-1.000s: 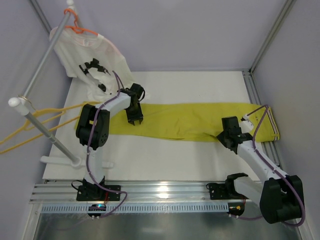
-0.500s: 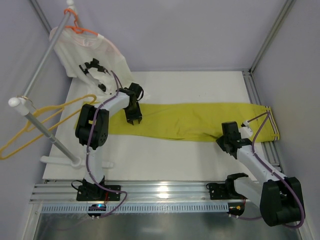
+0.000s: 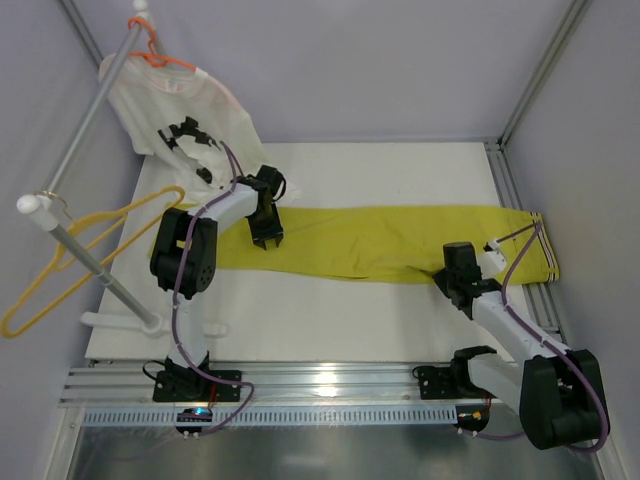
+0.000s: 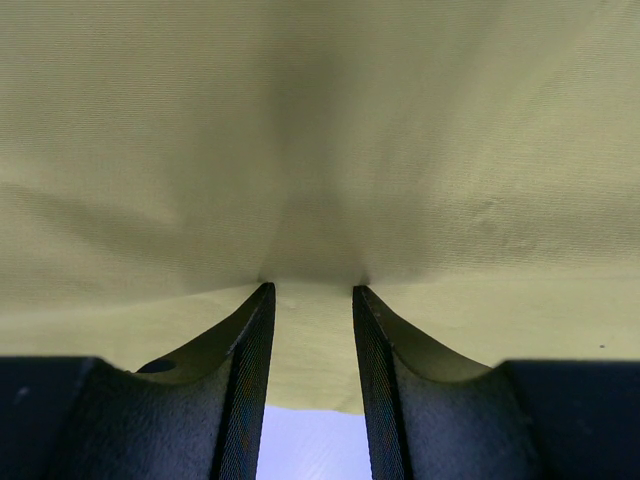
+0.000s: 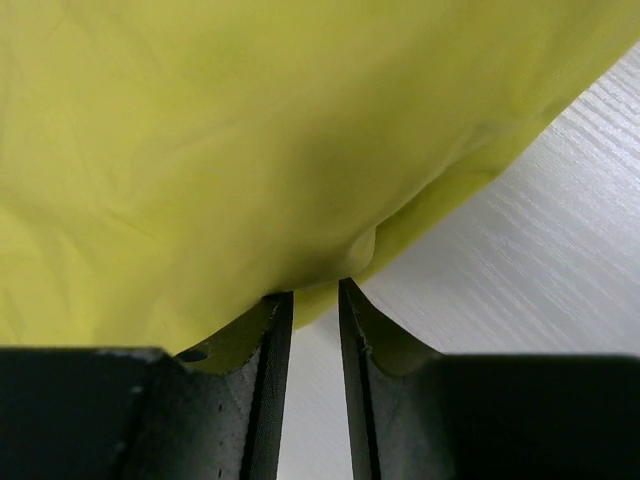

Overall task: Place the trousers on the hanger
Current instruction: Fold the trousers

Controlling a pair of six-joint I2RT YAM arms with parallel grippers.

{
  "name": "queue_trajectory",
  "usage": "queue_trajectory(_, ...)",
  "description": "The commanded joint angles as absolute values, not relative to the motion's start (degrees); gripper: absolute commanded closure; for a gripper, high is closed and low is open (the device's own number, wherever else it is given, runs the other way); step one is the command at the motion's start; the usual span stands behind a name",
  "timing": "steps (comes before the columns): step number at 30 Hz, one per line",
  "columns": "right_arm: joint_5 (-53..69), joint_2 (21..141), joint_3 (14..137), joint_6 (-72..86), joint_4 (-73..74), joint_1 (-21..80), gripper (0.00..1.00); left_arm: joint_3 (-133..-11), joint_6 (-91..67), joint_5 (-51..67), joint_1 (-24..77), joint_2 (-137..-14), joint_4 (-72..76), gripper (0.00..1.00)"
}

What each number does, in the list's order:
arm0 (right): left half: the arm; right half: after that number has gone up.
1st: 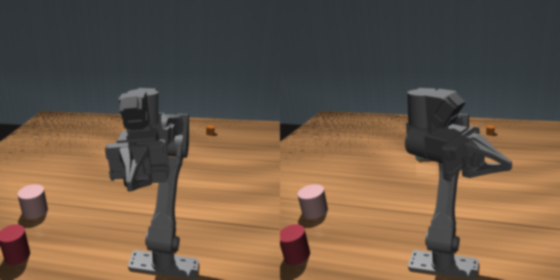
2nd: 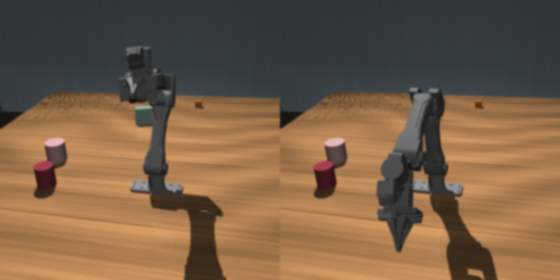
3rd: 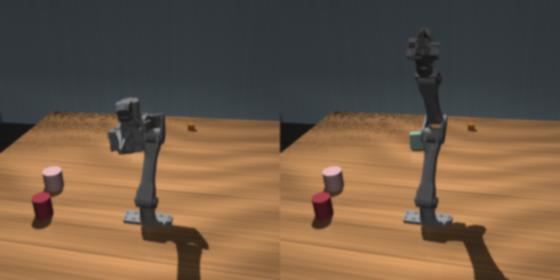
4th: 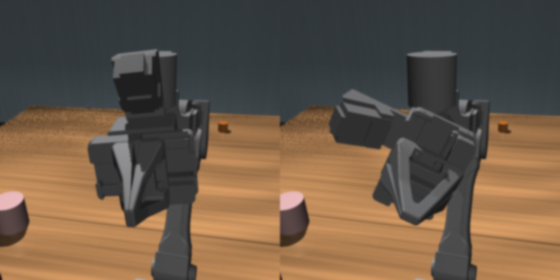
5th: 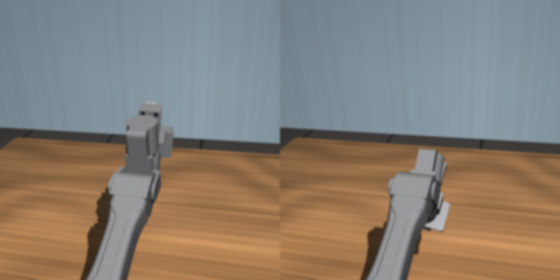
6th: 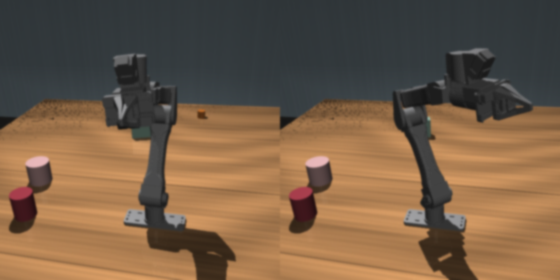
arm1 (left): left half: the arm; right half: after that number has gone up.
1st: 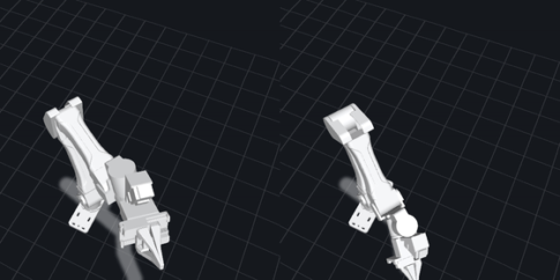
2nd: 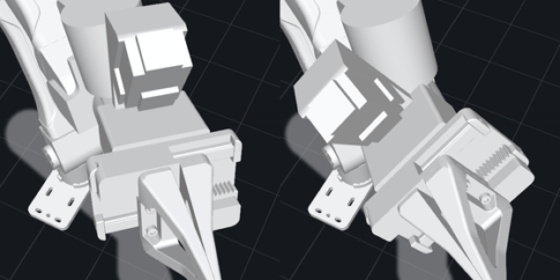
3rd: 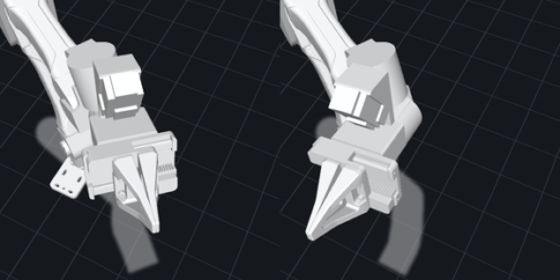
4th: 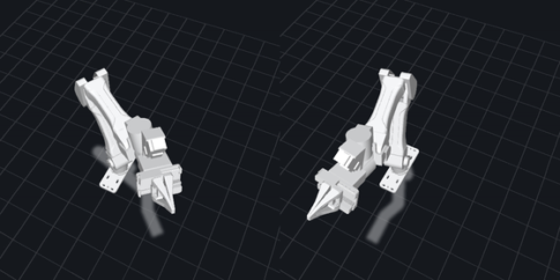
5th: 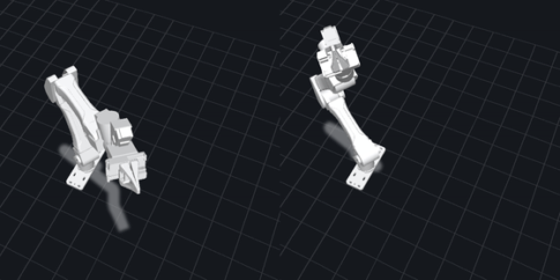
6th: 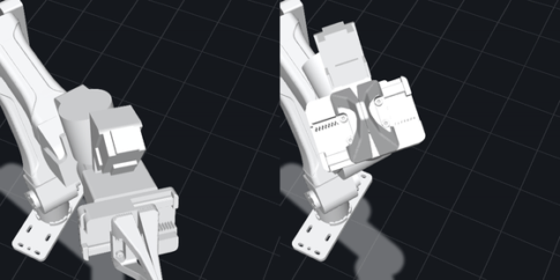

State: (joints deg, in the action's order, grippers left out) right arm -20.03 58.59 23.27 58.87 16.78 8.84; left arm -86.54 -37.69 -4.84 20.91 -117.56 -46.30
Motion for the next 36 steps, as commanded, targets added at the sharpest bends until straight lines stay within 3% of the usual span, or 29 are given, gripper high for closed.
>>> queue_trajectory(1,-24.7,59.9,26.0,58.7,12.0,9.0,0.71,-86.1,-37.9,-6.1,20.3,-117.5,-46.4,0.62)
queue_trajectory(36,-27.8,69.1,27.6,61.3,4.0,8.9,0.59,-82.8,-39.4,-5.3,19.5,-117.8,-45.4,0.62)
